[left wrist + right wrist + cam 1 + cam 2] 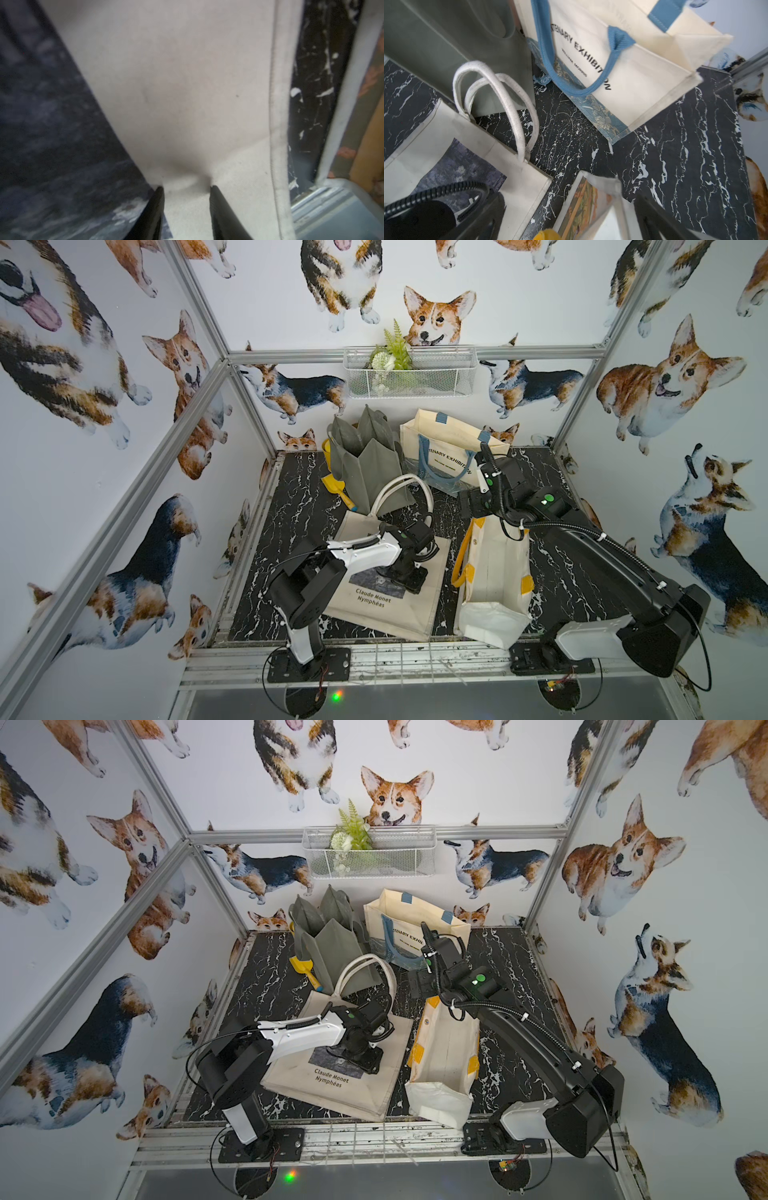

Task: Put away the canvas bag
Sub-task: Adjust the canvas bag at the center of the board.

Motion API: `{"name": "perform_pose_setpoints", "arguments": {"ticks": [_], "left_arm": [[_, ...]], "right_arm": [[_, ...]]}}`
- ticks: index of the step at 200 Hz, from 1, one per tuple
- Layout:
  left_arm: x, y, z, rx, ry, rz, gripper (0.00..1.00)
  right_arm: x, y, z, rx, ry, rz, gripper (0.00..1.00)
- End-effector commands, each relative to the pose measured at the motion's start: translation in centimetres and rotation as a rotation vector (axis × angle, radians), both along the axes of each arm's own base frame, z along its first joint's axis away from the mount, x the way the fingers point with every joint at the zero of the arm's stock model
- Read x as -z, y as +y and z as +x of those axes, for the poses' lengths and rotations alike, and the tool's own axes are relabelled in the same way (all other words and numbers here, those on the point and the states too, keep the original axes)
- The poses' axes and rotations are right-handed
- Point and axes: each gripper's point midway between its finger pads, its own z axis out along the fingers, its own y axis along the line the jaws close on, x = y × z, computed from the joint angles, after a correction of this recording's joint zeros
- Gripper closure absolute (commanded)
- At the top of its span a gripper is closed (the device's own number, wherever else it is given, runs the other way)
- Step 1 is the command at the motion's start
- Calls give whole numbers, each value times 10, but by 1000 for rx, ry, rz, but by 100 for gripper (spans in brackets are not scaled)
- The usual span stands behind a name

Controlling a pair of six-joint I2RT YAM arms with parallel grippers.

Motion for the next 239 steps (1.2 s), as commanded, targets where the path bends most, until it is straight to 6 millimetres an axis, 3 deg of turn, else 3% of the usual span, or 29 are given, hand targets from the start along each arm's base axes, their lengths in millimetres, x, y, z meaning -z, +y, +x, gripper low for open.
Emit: {"name": "perform_pose_setpoints", "arguments": {"ticks": [1, 37, 61, 76, 101, 125, 156, 185, 234, 239], "left_arm": [[25, -28, 20, -40, 0, -61, 66], [39, -41, 60, -144, 49, -110, 69], [26, -45, 94, -277, 38, -204, 70], [11, -43, 97, -256, -7, -221, 67], [-22, -27, 84, -156, -101, -216, 54], [-56, 3, 84, -128, -249, -181, 44], [-88, 61, 111, -252, -388, -151, 32], [-89, 113, 144, -364, -428, -136, 25], [-83, 163, 210, -439, -515, -122, 19], [-73, 166, 214, -444, -502, -108, 19]], "right_arm": [[-6, -16, -1, 71, 5, 25, 0], [-4, -30, 0, 100, 33, 7, 0], [-1, -38, 0, 119, 54, 13, 0], [0, -41, 0, 118, 57, 8, 0], [6, -43, -1, 94, 71, -12, 0], [19, -45, -5, 98, 119, 0, 0], [34, -41, -12, 88, 161, 35, 0], [41, -35, -15, 65, 171, 72, 0], [43, -34, -21, 55, 158, 104, 0], [42, -35, -22, 57, 153, 100, 0]]}}
